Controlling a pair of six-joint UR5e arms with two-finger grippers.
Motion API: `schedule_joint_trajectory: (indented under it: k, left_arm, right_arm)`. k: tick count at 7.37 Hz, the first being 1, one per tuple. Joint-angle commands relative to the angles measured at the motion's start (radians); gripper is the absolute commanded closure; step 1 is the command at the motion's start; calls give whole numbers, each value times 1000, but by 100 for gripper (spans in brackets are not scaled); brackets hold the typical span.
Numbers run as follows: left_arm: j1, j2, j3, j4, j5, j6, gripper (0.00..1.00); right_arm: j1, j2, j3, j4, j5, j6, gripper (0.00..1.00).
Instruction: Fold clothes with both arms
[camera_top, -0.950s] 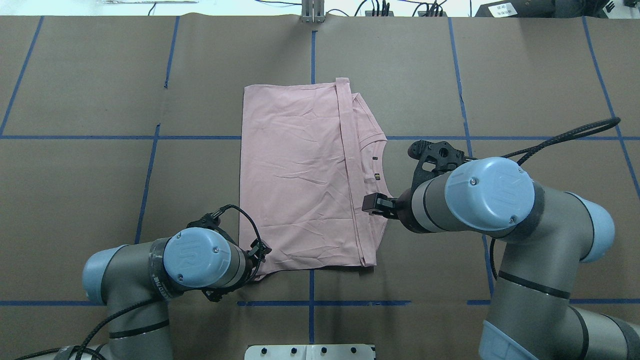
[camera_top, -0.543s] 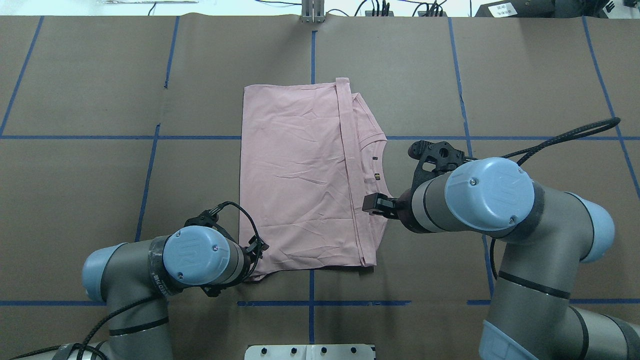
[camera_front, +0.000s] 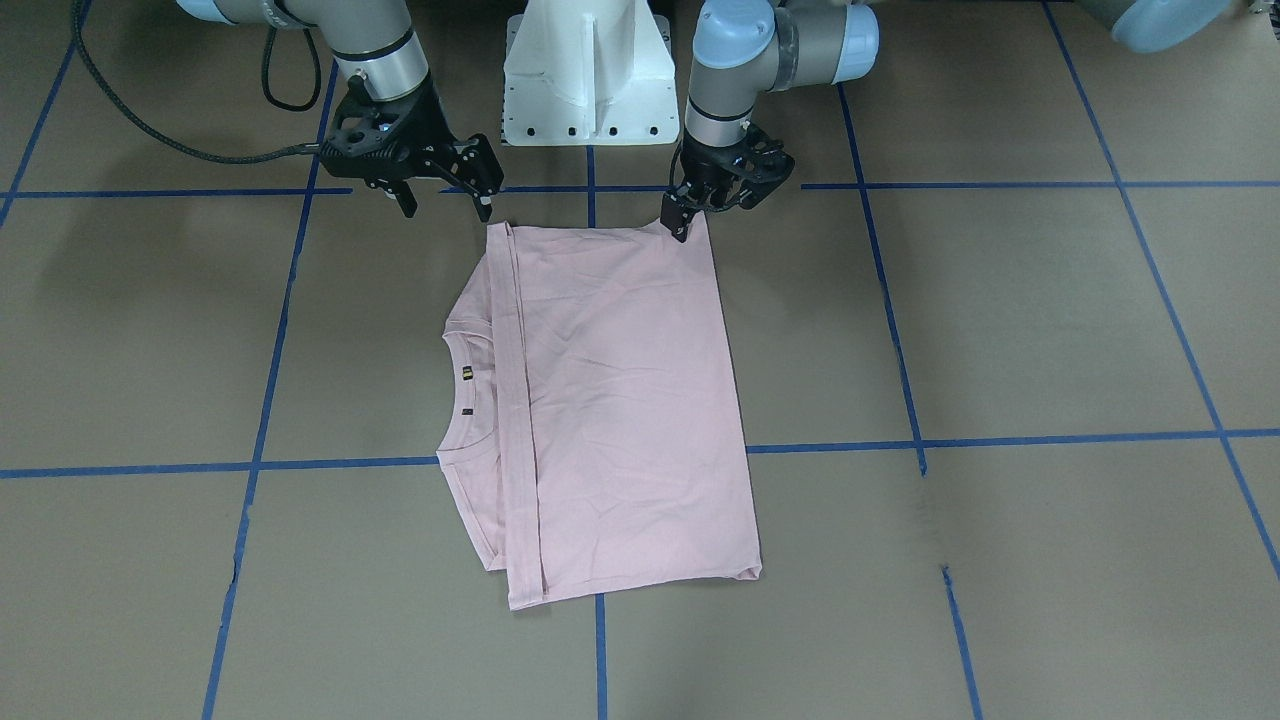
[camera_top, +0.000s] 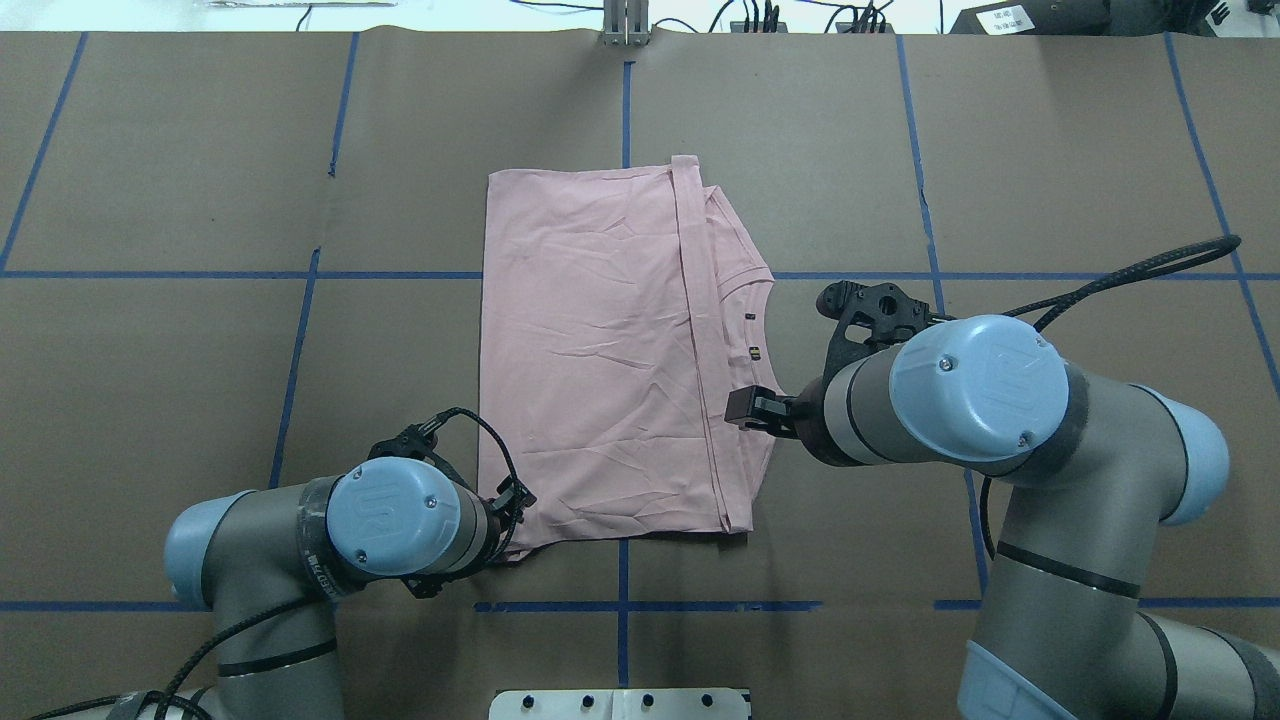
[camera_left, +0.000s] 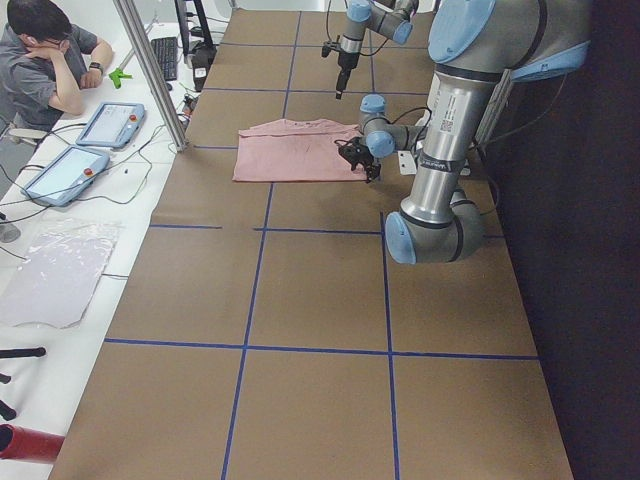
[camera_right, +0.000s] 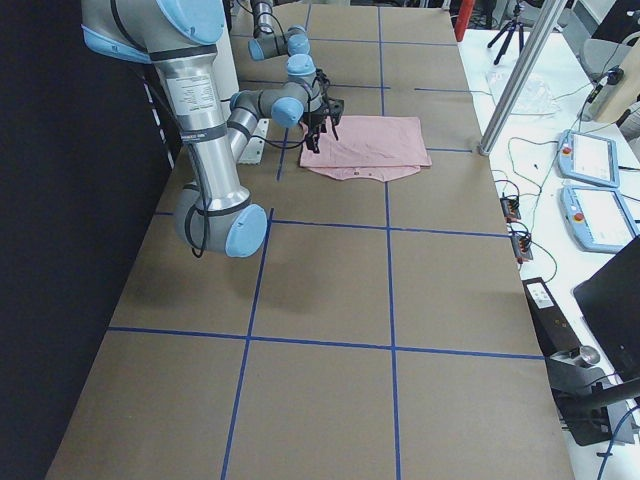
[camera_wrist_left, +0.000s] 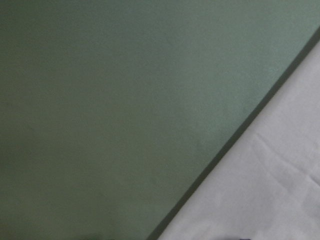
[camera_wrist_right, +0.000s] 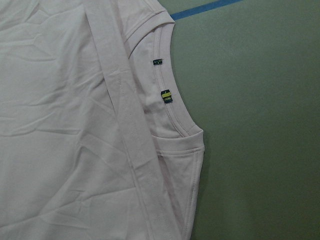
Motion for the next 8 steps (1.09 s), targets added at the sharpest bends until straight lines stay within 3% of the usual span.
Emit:
schedule_joint_trajectory:
  k: [1, 4, 5, 8]
  left_arm:
    - [2, -1, -3, -1, -1, -3, 29]
    - [3, -2, -3, -1, 0, -11, 93]
    - [2, -2, -5, -1, 0, -9, 100]
    - [-12, -2, -43, 2, -4, 6, 100]
  right_arm:
    - [0, 0, 0, 0, -1, 0, 0]
    - [2, 0, -1, 0, -7, 0, 0]
    - [2, 0, -1, 0, -8, 0, 0]
    - [2, 0, -9, -2, -8, 0, 0]
